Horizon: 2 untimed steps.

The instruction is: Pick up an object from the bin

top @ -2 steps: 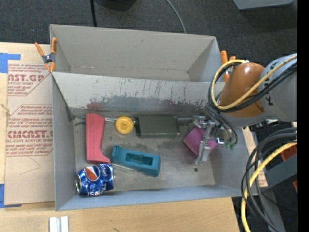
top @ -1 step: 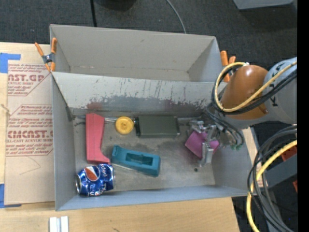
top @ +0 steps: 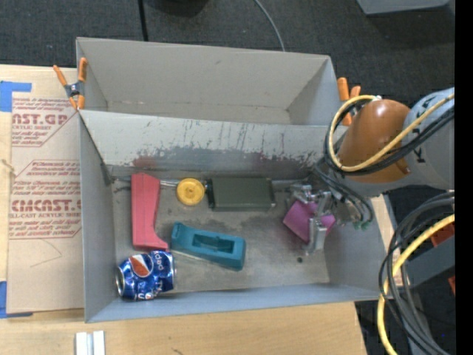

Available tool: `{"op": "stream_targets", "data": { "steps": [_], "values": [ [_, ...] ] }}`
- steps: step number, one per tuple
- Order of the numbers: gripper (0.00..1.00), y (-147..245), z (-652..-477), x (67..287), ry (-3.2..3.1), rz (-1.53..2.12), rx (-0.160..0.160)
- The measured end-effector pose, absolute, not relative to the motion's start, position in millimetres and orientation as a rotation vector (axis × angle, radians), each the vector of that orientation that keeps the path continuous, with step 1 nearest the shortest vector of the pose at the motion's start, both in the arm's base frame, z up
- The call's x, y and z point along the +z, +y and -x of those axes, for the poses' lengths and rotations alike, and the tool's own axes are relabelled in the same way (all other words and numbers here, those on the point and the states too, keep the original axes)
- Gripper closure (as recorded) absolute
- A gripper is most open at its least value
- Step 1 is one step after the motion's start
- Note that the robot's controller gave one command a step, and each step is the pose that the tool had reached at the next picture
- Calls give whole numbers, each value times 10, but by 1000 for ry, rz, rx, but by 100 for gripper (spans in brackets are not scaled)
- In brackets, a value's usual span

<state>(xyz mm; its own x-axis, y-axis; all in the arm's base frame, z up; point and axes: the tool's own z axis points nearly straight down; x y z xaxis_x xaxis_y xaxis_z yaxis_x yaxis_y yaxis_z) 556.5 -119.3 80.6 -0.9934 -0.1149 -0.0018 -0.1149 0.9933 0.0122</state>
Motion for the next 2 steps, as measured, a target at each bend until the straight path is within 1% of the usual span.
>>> {"op": "stream_targets", "data": {
  "steps": [1,2],
  "values": [
    [100,-1202,-5526,787,3126,166,25],
    [100,-1209,-5466,838,3130,165,25]
  ]
}}
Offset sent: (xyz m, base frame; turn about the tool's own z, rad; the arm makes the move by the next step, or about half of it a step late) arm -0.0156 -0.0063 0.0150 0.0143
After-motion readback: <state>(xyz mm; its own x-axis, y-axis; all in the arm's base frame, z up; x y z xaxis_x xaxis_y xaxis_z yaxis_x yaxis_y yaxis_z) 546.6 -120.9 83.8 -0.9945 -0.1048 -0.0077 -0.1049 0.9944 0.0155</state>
